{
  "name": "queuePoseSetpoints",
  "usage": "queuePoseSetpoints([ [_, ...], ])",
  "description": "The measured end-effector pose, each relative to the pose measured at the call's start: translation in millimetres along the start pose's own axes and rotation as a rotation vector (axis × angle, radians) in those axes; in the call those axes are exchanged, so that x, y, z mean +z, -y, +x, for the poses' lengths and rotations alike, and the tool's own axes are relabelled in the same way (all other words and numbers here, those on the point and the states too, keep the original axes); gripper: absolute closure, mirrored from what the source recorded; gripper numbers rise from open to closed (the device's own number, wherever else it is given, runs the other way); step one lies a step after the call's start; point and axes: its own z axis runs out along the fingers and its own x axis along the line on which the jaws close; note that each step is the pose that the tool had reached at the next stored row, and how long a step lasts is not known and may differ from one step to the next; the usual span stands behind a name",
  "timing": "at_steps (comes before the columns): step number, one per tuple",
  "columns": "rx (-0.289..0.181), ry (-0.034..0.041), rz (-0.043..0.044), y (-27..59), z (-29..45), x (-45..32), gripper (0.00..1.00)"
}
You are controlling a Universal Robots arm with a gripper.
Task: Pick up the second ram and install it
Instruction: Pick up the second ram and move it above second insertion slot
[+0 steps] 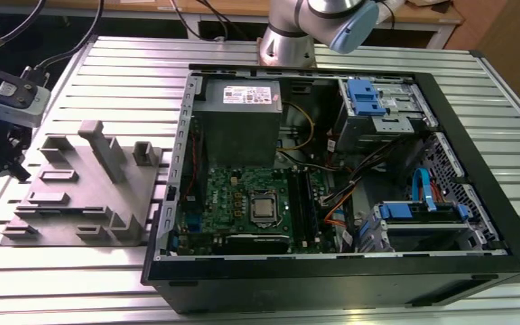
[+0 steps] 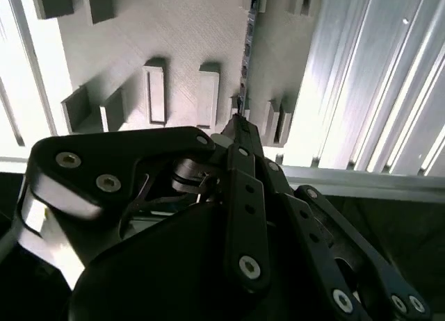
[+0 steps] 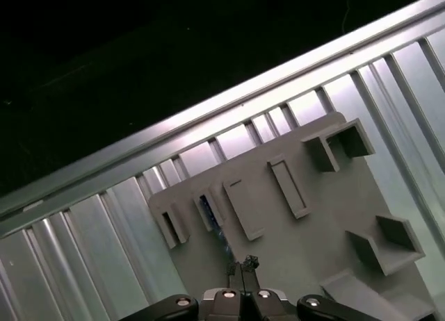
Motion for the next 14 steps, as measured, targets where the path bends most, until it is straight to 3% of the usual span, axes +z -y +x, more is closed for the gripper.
queuePoseSetpoints([
  [14,-0.255,-0.0111,-0.0035,0.2,0.1,4.2,0.93],
])
